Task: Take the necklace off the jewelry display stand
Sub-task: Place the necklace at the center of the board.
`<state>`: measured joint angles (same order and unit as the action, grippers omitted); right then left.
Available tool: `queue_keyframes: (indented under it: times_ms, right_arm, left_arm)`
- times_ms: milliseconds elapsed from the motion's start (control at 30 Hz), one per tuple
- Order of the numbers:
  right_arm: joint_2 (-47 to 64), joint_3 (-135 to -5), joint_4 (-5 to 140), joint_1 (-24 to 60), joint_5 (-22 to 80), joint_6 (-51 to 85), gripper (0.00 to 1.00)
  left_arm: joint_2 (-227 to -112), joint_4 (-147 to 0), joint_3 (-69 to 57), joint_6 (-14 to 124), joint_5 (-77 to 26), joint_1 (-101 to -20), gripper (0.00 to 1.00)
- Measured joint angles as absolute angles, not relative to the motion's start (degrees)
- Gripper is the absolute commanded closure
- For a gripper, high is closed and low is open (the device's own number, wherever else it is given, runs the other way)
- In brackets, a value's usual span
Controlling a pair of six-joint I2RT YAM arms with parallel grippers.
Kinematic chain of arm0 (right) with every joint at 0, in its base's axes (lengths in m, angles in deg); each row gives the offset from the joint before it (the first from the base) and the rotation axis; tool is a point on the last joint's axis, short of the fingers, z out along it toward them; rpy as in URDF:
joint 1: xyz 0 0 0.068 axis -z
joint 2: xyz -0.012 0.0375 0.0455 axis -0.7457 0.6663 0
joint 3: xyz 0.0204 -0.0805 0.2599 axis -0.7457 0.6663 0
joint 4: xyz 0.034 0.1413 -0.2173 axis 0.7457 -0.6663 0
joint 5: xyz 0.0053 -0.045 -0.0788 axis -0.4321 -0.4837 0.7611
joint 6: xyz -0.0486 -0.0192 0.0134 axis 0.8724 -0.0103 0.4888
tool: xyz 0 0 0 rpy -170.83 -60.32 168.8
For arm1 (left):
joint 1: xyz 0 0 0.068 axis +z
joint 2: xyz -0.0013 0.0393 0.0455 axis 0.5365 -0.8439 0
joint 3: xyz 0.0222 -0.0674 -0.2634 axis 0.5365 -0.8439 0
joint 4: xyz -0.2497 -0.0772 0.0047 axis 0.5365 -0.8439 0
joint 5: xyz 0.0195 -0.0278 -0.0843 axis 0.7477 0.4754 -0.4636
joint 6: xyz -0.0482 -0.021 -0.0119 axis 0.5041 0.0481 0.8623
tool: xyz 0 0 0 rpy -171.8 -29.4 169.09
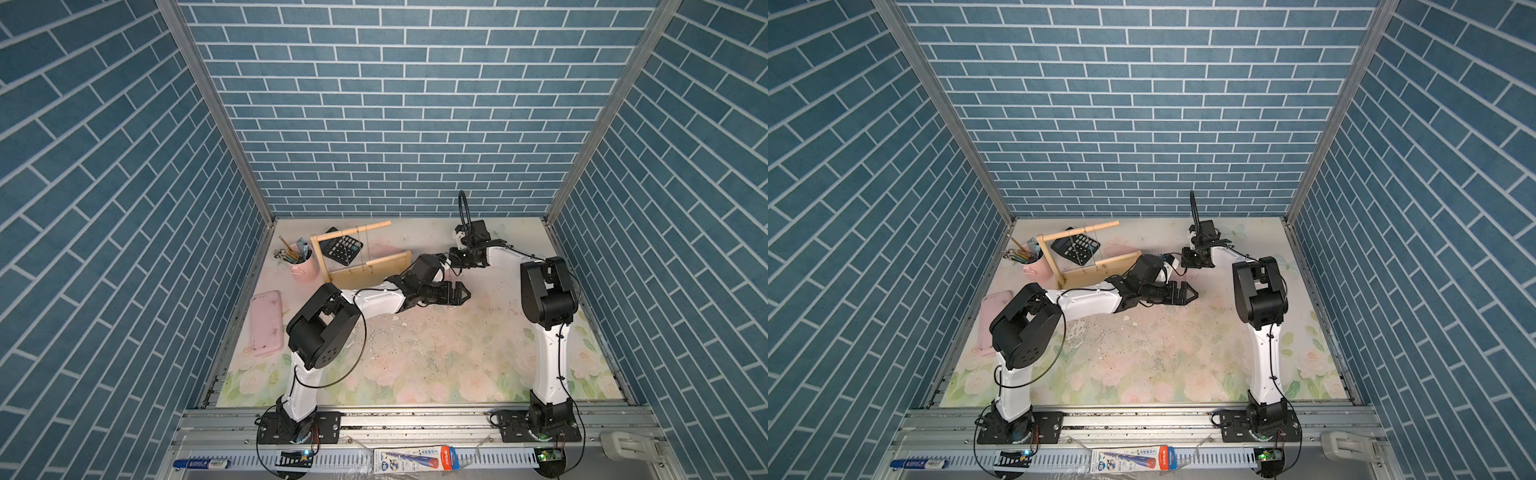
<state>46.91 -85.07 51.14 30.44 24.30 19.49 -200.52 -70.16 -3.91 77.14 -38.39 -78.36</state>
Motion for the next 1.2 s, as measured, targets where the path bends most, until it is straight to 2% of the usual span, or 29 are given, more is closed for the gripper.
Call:
queue_keyframes:
  times_ms: [1200]
  right_arm:
    - [50.2,-88.2,52.2,31.1,22.4,15.6,1.00]
  left_arm:
    - [-200.3,-70.2,-5.2,77.1,-38.2,-78.3,0.01]
